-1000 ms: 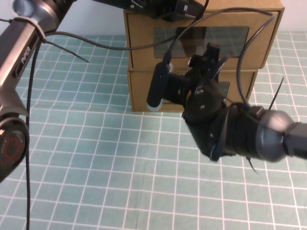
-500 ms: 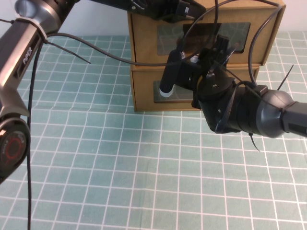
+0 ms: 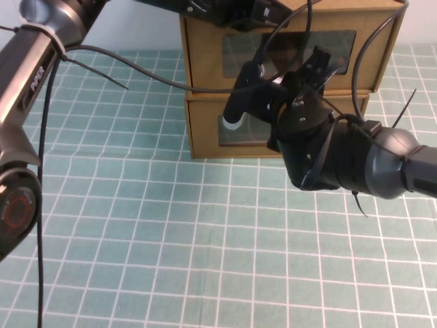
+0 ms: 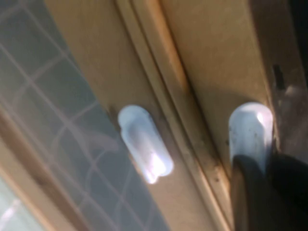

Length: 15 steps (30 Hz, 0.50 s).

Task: Open the shoe box
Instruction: 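Pull the top drawer of the cardboard box fully open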

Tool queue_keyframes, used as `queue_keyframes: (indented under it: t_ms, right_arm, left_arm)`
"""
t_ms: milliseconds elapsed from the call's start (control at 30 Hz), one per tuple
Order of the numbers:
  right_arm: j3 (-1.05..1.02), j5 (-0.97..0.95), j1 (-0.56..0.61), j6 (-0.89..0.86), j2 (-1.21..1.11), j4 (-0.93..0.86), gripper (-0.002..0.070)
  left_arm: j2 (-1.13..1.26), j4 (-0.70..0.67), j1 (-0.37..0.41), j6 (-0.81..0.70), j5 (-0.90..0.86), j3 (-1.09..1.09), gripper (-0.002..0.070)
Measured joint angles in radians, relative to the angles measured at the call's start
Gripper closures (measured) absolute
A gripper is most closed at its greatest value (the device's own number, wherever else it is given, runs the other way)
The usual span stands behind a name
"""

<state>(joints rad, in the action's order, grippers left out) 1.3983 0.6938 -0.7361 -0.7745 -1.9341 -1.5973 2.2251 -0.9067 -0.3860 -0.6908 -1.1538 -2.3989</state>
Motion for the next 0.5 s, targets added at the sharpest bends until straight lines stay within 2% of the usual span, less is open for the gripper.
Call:
queue_keyframes:
  t_ms: [100,267,500]
  right_arm:
    - [0.0,0.012,-0.027,-0.002,0.017,0.051,0.0657]
    - [-0.055,0.018,-0.066,-0.002,0.047,0.064,0.0672]
    - [-0.24,0.054,-0.147,-0.017,0.107,0.06,0.0687]
  left_arm:
    - [-0.002,0.002,0.004,0.019,-0.002,0.0,0.068]
    - [-0.006,0.002,0.018,0.035,-0.031,0.0,0.068]
    - [-0.006,0.002,0.019,0.037,-0.035,-0.002,0.068]
